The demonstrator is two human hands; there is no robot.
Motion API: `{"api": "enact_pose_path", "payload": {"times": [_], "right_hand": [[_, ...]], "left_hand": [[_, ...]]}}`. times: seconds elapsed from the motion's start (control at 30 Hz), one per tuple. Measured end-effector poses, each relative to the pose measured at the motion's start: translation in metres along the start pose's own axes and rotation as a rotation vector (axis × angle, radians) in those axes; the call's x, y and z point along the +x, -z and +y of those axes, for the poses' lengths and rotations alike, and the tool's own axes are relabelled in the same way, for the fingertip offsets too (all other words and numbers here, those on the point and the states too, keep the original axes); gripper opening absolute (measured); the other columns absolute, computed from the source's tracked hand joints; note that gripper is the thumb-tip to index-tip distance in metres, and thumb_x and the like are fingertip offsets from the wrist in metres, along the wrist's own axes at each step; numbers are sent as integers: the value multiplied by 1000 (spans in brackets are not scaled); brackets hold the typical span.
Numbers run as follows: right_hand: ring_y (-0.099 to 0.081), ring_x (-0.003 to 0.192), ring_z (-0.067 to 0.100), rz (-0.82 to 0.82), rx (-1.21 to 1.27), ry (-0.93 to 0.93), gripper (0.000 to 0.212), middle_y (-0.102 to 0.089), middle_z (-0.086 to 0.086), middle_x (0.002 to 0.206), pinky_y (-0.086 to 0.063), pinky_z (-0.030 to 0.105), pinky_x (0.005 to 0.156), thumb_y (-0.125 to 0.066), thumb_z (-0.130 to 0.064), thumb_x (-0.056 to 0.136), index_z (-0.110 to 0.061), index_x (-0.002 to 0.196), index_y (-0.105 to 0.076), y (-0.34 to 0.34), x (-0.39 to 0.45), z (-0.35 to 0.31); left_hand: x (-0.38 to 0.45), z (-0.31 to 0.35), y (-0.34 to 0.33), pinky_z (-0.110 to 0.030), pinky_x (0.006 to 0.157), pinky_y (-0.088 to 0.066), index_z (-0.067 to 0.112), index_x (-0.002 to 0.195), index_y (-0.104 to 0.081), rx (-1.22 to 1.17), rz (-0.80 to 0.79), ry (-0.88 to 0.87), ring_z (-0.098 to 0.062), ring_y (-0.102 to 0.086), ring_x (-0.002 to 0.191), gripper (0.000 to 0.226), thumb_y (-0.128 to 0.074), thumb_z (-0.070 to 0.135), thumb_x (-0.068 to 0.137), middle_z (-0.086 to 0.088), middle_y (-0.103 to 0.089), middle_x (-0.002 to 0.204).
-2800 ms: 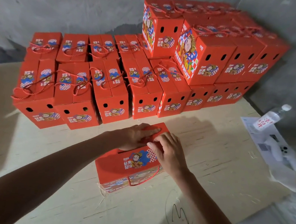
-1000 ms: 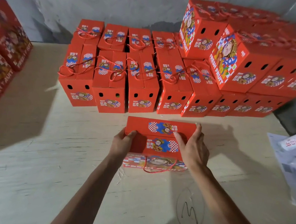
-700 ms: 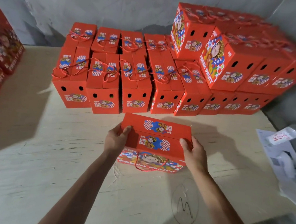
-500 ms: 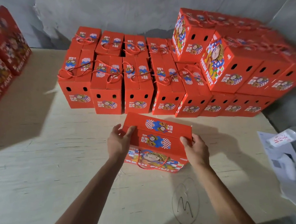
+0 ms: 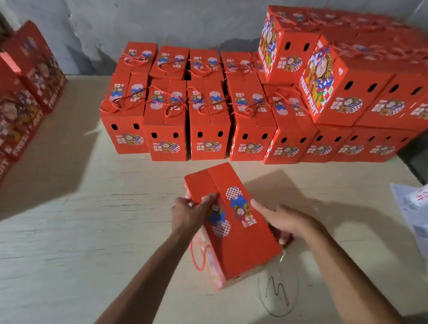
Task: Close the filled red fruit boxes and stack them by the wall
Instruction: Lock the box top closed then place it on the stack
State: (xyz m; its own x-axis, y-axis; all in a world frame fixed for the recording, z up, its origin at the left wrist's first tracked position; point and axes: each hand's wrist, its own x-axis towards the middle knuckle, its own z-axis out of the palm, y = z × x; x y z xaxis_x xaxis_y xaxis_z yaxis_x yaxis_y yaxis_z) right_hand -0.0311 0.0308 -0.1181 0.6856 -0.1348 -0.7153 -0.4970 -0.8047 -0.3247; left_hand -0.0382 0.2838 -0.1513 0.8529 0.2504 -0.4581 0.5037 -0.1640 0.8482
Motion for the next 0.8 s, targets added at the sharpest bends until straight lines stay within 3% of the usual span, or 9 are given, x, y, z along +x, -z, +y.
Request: {"api": "enact_pose_path", "payload": {"times": [0.07,0.13,0.23,0.33,0.4,0.5,0.6,0.7,0.8], "right_hand": [[-73,65,26,-122,347,-35,103,-78,8,78,-56,31,70,-31,-102,72,-11,88,-77,-30,-5,8],[-71,64,22,-33,551,-28,84,-76,4,74,-55,26,64,-46,-89,82,-10,81,-73,-50,1,6],[-65,53,19,5,829,-61,37,-73,6,70,-51,24,53,-75,-48,88,-12,81,-71,-55,8,-12],[-66,71,25,21,863,-39,17,-72,10,79,-55,37,69,-67,-26,96,-11,89,-71,-35,2,-34],[-60,65,23,87,895,57,23,-68,7,73,-50,34,64,-56,-23,102,-12,85,-66,-13,-10,-52],[-60,58,21,-84,1030,356,47,-67,8,68,-48,34,61,-43,-44,109,-9,82,-62,18,-42,-98],[-67,64,26,-343,777,524,72,-69,14,74,-56,35,61,-34,-71,102,-5,95,-63,28,-73,-139],[-42,44,16,-370,684,438,43,-53,1,58,-45,29,50,-41,-50,107,-12,95,-58,34,-79,-148],[-25,39,12,-163,740,389,34,-36,-4,51,-29,24,41,-48,-28,104,-14,74,-55,51,-79,-162]], "left_hand": [[6,14,9,-30,58,-57,6,105,-69,126,-38,60,-20,-73,80,82,-77,78,66,-8,-75,97],[7,29,15,-26,51,-51,12,97,-65,232,-89,85,-17,-70,73,68,-74,75,71,-3,-72,91],[2,54,34,-24,45,-44,11,86,-61,398,-126,83,-16,-61,62,49,-70,59,89,-4,-66,79],[-17,94,54,-26,48,-46,3,95,-66,44,-313,38,-15,-56,53,41,-68,44,96,-3,-59,65],[-37,127,58,-30,52,-55,2,104,-66,-61,-355,-202,-21,-68,57,39,-58,40,103,-5,-70,67],[-61,162,46,-39,64,-61,6,105,-67,296,-204,-601,-26,-75,71,34,-45,31,109,-9,-76,80],[-71,171,36,-45,64,-60,10,113,-67,675,129,-809,-32,-72,72,29,-41,21,108,-11,-75,86],[-68,172,50,-41,60,-60,18,128,-63,534,287,-833,-24,-74,66,29,-41,21,109,-5,-76,77],[-55,178,71,-39,63,-60,17,106,-68,273,234,-808,-11,-72,64,19,-50,22,105,4,-76,73]]}}
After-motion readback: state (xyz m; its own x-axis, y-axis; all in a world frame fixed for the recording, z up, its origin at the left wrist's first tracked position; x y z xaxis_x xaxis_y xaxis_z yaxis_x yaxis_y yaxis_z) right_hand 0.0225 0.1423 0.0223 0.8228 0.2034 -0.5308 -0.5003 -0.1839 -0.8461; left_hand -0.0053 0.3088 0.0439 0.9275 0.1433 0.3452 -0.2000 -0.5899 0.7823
